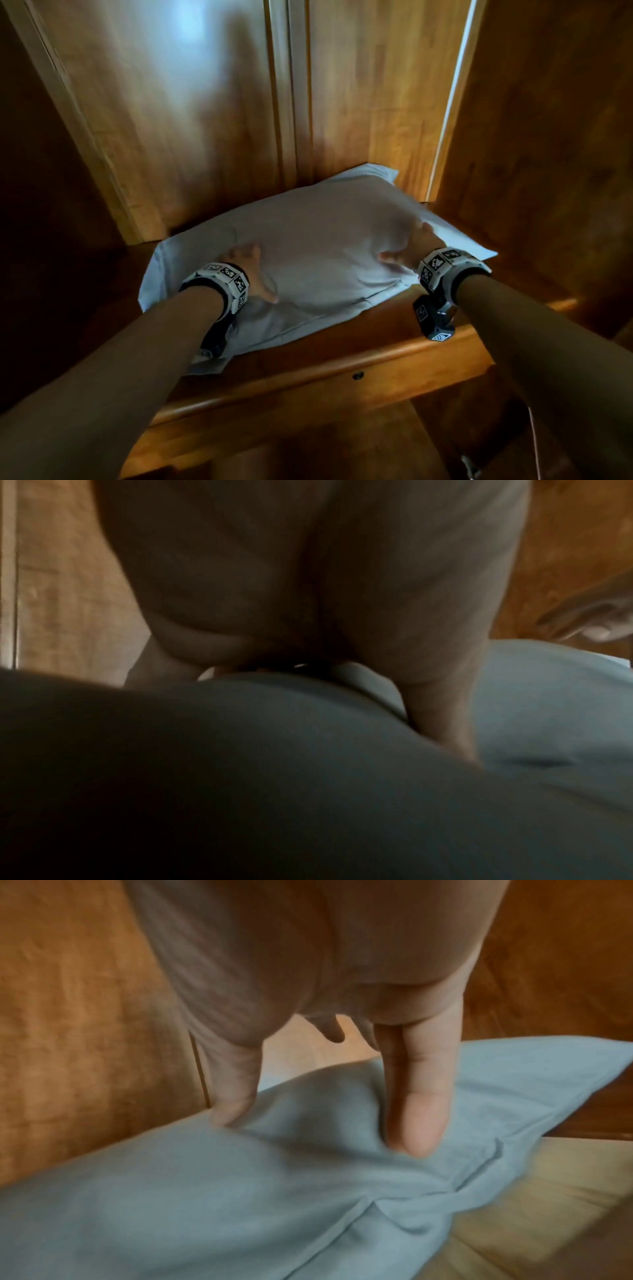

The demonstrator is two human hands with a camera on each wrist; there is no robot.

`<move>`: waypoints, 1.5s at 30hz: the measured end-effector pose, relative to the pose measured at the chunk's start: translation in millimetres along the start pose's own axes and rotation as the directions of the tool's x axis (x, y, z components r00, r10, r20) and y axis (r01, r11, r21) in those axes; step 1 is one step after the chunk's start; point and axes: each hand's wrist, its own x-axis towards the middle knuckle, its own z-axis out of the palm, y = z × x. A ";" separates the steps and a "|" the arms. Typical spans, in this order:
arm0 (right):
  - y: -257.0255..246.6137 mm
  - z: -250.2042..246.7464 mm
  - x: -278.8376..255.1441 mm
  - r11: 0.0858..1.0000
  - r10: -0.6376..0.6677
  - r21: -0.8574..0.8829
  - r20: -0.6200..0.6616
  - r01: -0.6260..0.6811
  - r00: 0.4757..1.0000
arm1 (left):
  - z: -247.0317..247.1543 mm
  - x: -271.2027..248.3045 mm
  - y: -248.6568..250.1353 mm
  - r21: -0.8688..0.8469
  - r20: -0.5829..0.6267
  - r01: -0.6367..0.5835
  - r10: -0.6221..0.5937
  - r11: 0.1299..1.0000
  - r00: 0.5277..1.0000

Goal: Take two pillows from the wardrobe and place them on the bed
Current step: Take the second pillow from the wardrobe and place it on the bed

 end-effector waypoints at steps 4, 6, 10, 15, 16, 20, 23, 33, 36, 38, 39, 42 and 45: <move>-5.6 20.7 40.3 0.997 0.003 -0.073 -0.017 -0.004 1.000 | 15.0 29.4 3.0 -0.033 0.004 -0.077 0.077 0.997 0.997; -5.4 32.0 54.8 0.996 0.024 -0.085 -0.017 -0.025 1.000 | 17.1 43.4 7.2 -0.022 -0.037 -0.092 0.091 0.995 0.995; -10.1 49.3 68.1 0.998 0.006 -0.061 -0.015 -0.007 1.000 | 17.5 66.5 16.1 -0.091 -0.110 -0.065 0.055 0.994 0.992; -9.4 51.0 51.1 0.989 -0.029 -0.147 0.025 0.032 0.999 | 25.7 63.0 26.6 -0.230 -0.161 -0.086 0.049 0.969 0.986; -6.3 46.3 44.0 0.989 -0.051 -0.138 0.023 0.054 0.998 | 27.2 57.7 28.1 -0.251 -0.180 -0.093 0.048 0.964 0.982; 8.5 23.9 0.5 0.994 -0.088 -0.068 -0.024 0.086 0.996 | 21.3 25.3 37.1 -0.325 -0.256 -0.140 0.056 0.935 0.965; 24.9 9.8 -50.8 0.998 -0.056 -0.035 -0.067 0.053 0.996 | 15.7 -10.2 45.9 -0.335 -0.275 -0.200 0.107 0.921 0.955; 127.2 -29.4 -274.7 0.987 0.150 0.086 -0.203 -0.135 0.968 | 57.4 -186.2 112.0 -0.250 -0.276 -0.410 0.342 0.877 0.898; 171.4 -28.0 -363.9 0.971 0.229 0.115 -0.186 -0.210 0.956 | 89.2 -250.7 137.6 -0.208 -0.260 -0.479 0.424 0.853 0.868; 205.1 -20.7 -424.8 0.957 0.285 0.107 -0.177 -0.270 0.942 | 119.9 -294.3 157.2 -0.176 -0.202 -0.518 0.484 0.837 0.851; 223.3 -14.9 -456.6 0.948 0.316 0.103 -0.169 -0.302 0.934 | 137.8 -316.8 167.5 -0.155 -0.155 -0.540 0.519 0.828 0.841; 275.0 1.9 -546.2 0.912 0.410 0.072 -0.119 -0.404 0.904 | 194.4 -372.4 204.0 -0.081 0.004 -0.609 0.611 0.789 0.792; 321.2 17.3 -625.3 0.862 0.506 0.020 -0.083 -0.506 0.858 | 253.8 -428.7 242.4 -0.026 0.124 -0.687 0.685 0.726 0.718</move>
